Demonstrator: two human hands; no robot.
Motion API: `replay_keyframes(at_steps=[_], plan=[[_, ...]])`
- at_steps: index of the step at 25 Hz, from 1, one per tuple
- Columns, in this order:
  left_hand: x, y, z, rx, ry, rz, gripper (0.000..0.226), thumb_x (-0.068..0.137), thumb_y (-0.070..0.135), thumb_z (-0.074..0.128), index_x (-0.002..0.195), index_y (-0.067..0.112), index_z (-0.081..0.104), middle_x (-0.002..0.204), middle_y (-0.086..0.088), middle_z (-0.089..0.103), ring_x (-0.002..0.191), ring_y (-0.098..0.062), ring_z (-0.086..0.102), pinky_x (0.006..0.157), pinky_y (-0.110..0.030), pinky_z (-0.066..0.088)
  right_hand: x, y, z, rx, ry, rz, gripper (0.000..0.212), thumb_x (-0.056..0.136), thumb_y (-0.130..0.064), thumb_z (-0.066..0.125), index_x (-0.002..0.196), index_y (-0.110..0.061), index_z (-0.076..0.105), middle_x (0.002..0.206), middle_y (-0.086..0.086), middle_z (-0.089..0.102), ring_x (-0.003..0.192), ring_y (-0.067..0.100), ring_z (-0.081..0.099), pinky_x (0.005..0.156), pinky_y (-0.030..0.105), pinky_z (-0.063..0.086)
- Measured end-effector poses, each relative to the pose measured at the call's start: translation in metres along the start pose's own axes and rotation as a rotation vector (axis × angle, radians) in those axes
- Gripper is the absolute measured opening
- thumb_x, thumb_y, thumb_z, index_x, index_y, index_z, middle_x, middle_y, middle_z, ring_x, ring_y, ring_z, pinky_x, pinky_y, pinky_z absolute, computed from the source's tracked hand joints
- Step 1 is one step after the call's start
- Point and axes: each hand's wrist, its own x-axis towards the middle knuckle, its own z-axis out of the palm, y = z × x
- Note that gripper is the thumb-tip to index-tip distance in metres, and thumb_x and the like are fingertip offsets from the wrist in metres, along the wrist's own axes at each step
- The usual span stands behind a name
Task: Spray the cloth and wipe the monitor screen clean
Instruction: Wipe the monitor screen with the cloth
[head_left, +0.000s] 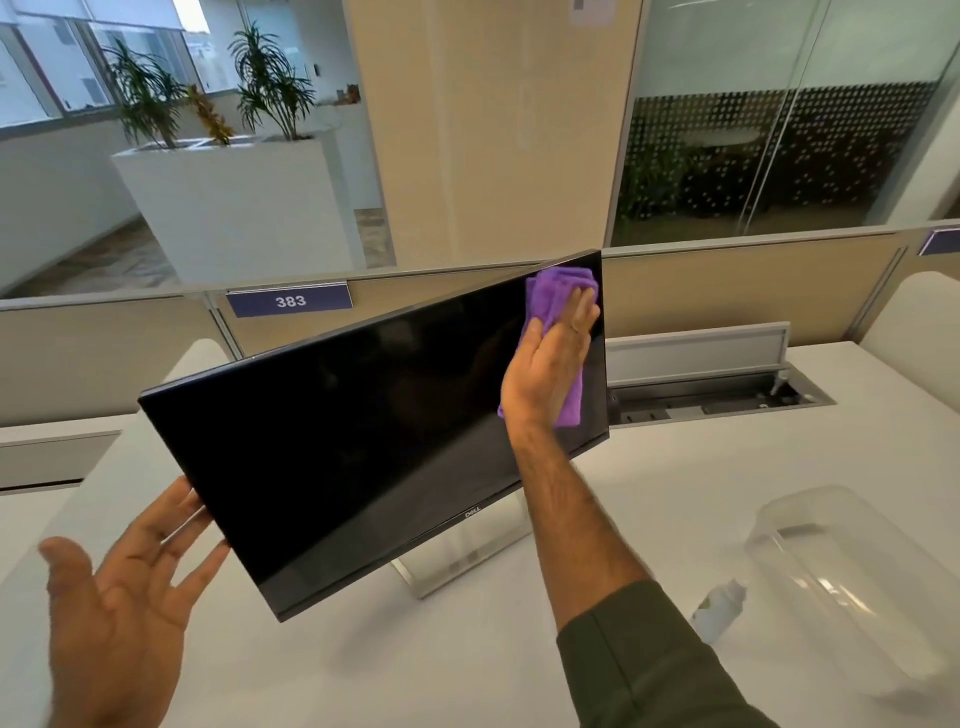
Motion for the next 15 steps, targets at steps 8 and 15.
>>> replay_keyframes(at_steps=[8, 15], plan=[[-0.038, 0.037, 0.064, 0.056, 0.031, 0.050, 0.117, 0.064, 0.102, 0.046, 0.148, 0.022, 0.058, 0.146, 0.003, 0.066, 0.137, -0.022, 0.061, 0.109, -0.052, 0.052, 0.011, 0.005, -0.007, 0.010, -0.049, -0.079, 0.060, 0.108, -0.033, 0.035, 0.160, -0.010, 0.015, 0.169, 0.010, 0.012, 0.157, 0.028, 0.008, 0.128, 0.046, 0.012], [-0.038, 0.048, 0.055, 0.096, 0.082, 0.007, 0.114, 0.067, 0.102, 0.040, 0.147, 0.024, 0.059, 0.146, 0.002, 0.066, 0.138, -0.025, 0.060, 0.116, -0.056, 0.042, -0.140, -0.086, 0.028, -0.205, -0.530, -0.989, 0.057, 0.108, -0.037, 0.042, 0.159, -0.018, 0.027, 0.167, 0.013, 0.019, 0.156, 0.033, 0.007, 0.126, 0.054, 0.007]])
